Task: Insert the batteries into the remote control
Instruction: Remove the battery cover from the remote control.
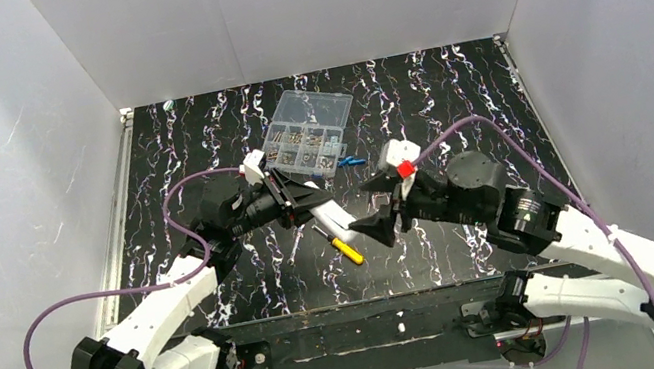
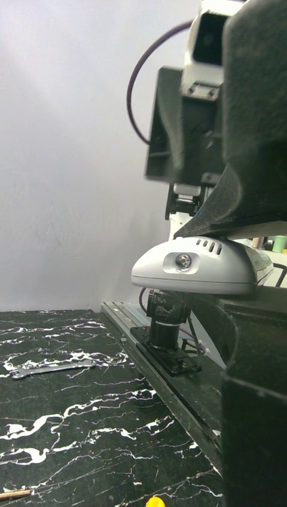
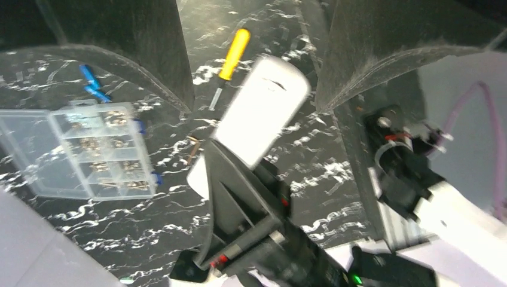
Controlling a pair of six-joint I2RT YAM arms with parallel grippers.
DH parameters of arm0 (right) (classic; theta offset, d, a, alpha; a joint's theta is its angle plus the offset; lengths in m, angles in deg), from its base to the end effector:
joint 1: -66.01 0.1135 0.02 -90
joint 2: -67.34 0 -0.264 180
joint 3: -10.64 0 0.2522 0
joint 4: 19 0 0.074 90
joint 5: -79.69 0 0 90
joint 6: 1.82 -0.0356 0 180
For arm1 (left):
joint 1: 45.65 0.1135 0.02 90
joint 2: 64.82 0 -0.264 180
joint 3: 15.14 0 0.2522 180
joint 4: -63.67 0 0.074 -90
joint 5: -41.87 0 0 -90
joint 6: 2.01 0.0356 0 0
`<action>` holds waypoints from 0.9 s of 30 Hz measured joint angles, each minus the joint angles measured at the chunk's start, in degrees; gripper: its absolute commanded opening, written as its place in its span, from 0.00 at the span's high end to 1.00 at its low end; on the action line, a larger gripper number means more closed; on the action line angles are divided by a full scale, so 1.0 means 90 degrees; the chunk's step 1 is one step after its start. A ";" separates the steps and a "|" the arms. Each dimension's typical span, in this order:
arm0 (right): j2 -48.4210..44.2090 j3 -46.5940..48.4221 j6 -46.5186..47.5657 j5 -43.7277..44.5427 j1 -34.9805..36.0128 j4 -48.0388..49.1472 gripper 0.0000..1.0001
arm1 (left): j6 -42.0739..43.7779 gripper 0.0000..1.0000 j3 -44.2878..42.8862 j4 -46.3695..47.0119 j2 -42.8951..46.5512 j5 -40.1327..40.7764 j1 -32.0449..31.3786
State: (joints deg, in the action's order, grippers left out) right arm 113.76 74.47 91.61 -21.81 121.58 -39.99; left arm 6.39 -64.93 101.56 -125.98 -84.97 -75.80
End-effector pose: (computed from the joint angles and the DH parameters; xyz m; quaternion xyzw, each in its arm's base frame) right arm 0.1001 0.1585 0.3734 -0.4168 0.5974 0.3650 0.5798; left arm 0.1896 -0.1348 0.3408 0.0254 0.5663 -0.7612 0.3151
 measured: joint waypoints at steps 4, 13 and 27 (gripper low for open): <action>0.0631 0.1222 -0.1107 0.1668 0.0991 -0.0690 0.17 | 0.0000 1.00 0.0000 -0.0005 -0.0075 0.0000 0.0000; 0.1996 0.3512 -0.2866 0.2982 0.1049 -0.2611 0.14 | 0.0022 1.00 0.0000 -0.0010 -0.0075 0.0000 -0.0002; 0.2812 0.3519 -0.3529 0.2492 0.1047 -0.4044 0.21 | 0.0066 1.00 0.0000 -0.0027 -0.0075 -0.0002 -0.0002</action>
State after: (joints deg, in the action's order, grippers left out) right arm 139.07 106.14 59.85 0.61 131.00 -76.38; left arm 6.98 -64.93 101.32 -126.66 -84.99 -75.83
